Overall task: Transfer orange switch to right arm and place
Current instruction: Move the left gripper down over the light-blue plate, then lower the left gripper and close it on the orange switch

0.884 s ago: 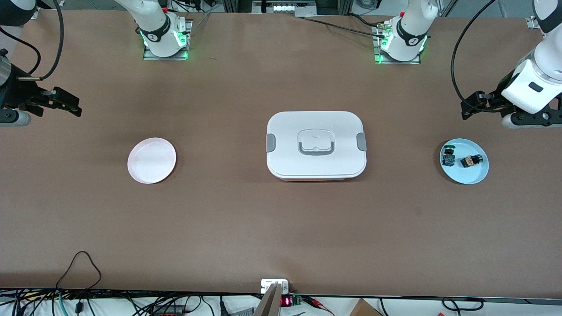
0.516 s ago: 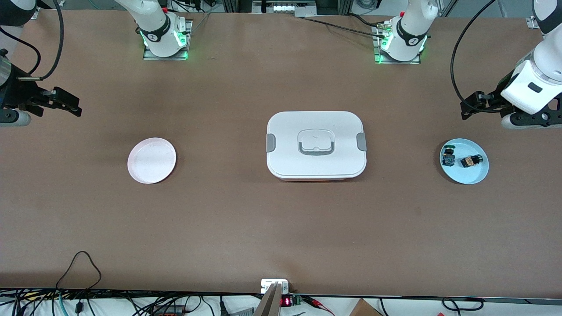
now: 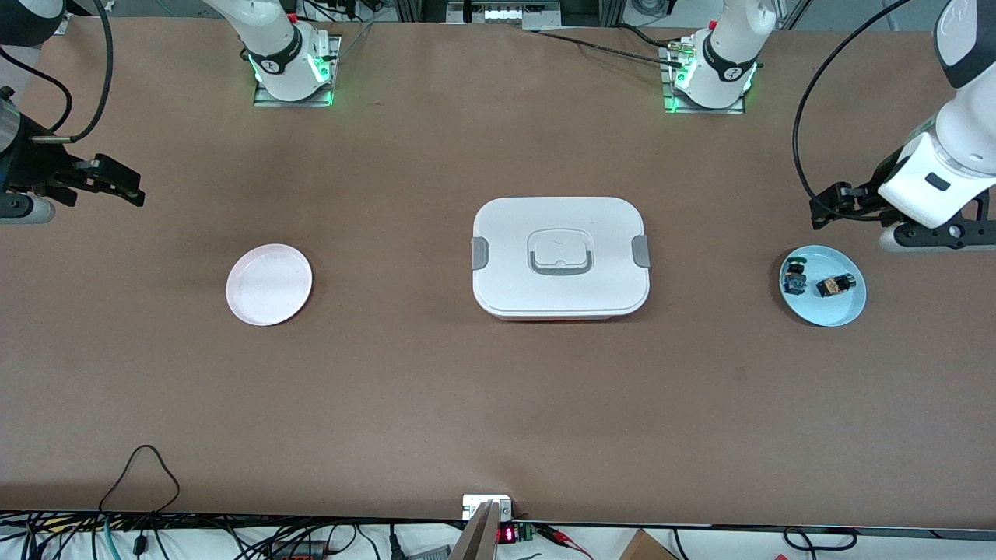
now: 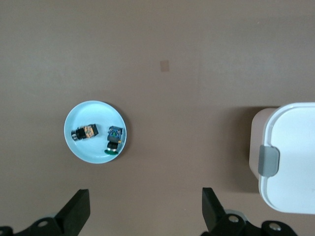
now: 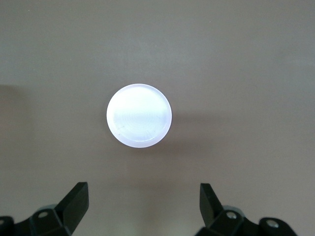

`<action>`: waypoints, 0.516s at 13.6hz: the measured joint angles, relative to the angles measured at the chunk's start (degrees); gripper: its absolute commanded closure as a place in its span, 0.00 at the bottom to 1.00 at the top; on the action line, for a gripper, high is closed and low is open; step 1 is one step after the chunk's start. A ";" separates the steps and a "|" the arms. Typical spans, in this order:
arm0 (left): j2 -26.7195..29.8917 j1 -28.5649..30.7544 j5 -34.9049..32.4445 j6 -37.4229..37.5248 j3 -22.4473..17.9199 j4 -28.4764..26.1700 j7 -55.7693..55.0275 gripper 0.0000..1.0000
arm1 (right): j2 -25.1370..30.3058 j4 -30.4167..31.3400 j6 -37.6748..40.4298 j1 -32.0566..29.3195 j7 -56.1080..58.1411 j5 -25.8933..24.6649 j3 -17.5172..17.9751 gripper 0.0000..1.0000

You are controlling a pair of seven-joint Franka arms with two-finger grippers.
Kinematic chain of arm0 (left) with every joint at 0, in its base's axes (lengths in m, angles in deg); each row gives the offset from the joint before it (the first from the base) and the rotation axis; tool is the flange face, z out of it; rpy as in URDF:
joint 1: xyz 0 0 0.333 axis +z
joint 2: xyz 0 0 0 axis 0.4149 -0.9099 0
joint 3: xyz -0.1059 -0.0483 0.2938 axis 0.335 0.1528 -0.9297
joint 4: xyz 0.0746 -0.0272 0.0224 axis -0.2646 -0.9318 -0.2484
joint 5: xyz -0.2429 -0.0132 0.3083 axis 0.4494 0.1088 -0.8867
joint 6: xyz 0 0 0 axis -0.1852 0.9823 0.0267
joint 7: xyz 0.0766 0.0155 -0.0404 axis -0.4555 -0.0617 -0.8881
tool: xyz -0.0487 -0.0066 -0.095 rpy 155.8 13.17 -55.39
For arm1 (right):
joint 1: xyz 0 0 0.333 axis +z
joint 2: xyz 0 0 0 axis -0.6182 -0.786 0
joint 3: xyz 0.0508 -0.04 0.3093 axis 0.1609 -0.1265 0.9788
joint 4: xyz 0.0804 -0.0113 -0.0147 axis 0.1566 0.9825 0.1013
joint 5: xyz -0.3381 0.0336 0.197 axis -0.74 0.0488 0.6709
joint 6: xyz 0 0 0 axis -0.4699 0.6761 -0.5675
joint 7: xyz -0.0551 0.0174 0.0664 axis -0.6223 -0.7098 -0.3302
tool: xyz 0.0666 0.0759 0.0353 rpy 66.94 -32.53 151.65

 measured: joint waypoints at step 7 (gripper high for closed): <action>-8.26 -2.08 0.04 0.68 0.12 6.67 -0.03 0.00 | 0.00 -0.04 0.00 0.00 0.00 0.00 0.00 0.00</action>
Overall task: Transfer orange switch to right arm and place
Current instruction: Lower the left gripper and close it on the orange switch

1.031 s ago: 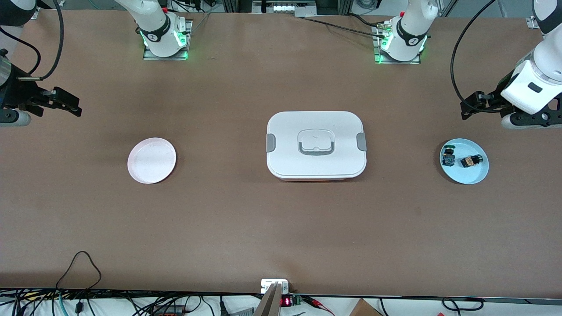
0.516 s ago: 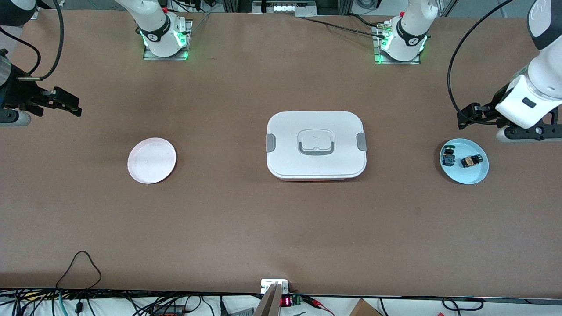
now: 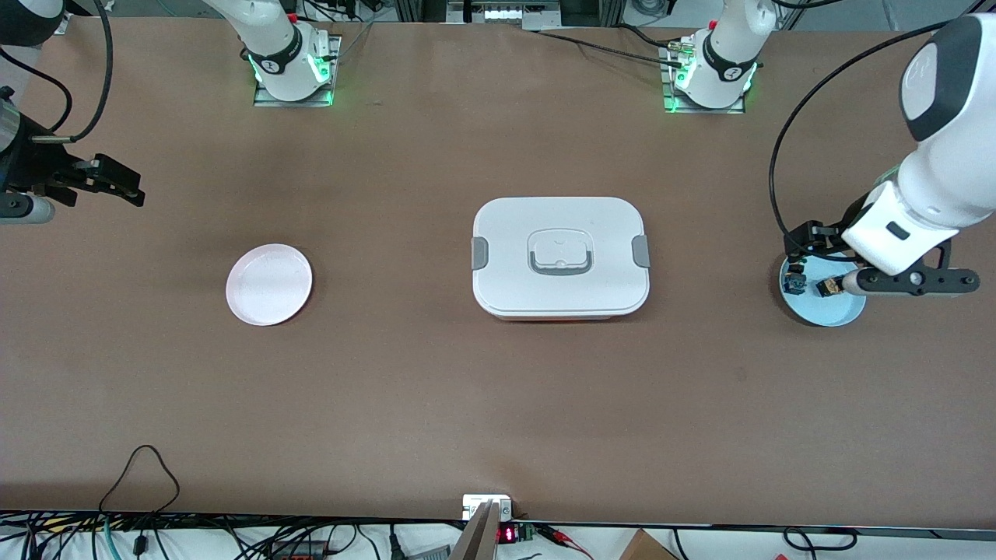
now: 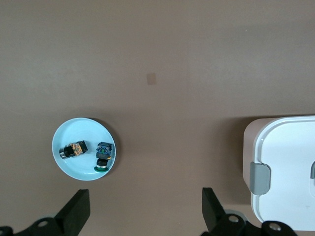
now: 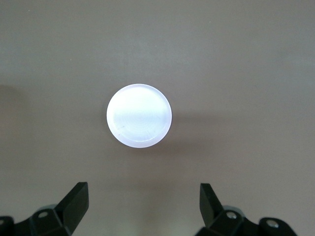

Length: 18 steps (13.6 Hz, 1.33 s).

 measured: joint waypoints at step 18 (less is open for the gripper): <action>-12.90 22.59 -0.02 -28.25 -1.41 -20.64 5.65 0.00 | 0.00 -0.05 0.03 0.01 0.00 0.00 0.09 0.00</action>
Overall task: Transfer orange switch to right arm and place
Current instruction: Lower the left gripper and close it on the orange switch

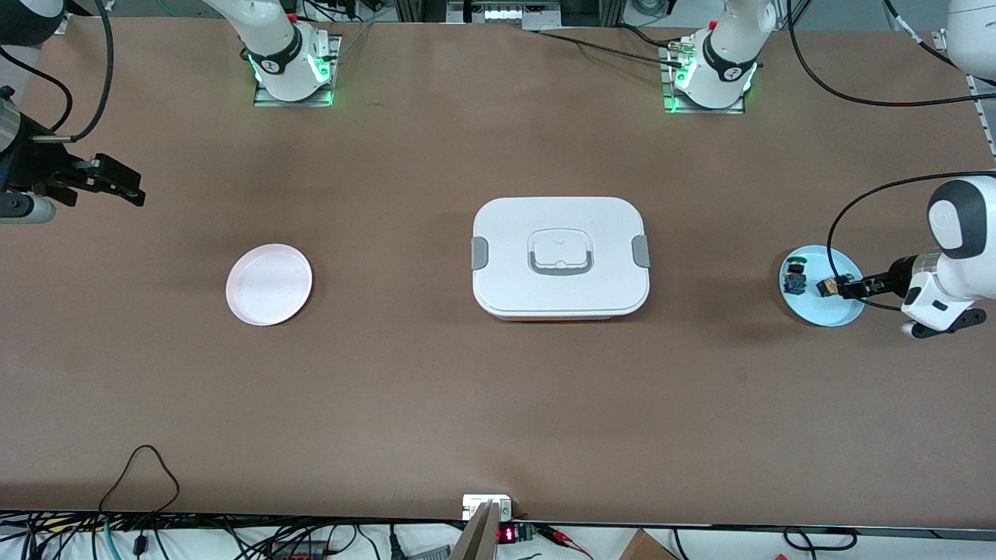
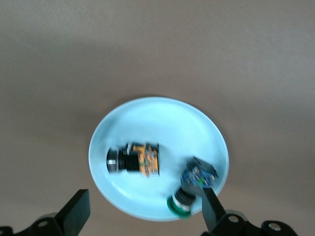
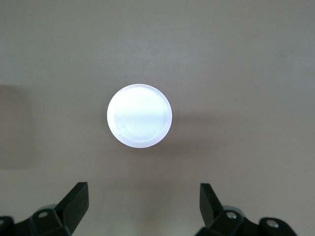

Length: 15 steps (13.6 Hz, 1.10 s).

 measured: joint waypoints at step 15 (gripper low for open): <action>-3.16 2.76 0.00 -20.41 0.04 -11.61 4.78 0.29 | -0.04 0.00 0.08 0.01 0.00 0.00 0.04 0.00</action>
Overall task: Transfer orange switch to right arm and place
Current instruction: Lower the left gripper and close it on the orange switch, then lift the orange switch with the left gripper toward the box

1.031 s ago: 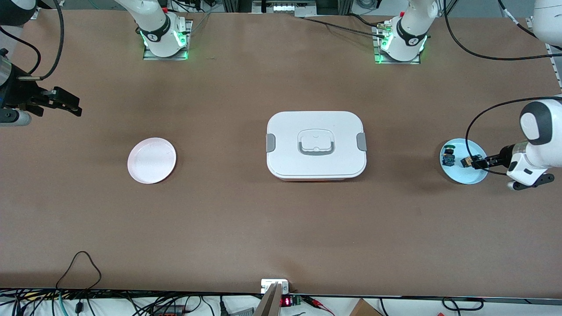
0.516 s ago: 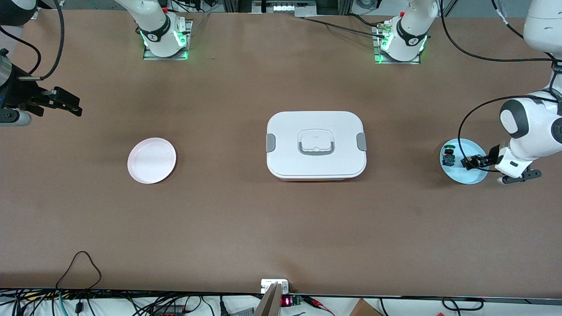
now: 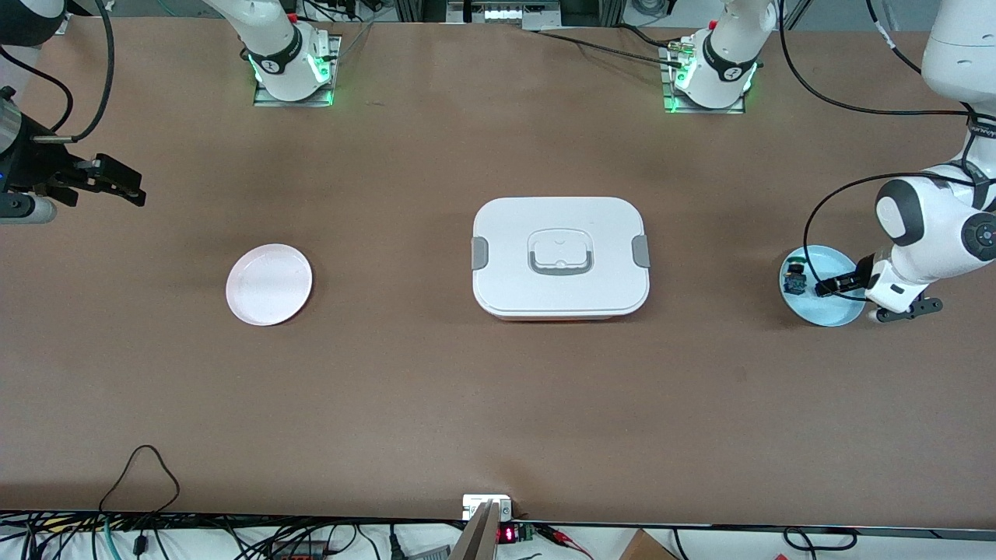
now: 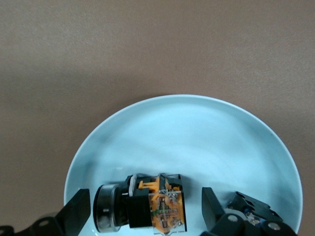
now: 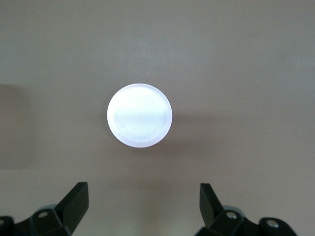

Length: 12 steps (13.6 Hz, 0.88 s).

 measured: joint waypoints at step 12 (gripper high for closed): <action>2.45 -0.17 0.00 13.56 0.90 9.11 8.28 0.67 | 0.00 0.00 0.16 0.01 0.01 0.00 0.01 0.00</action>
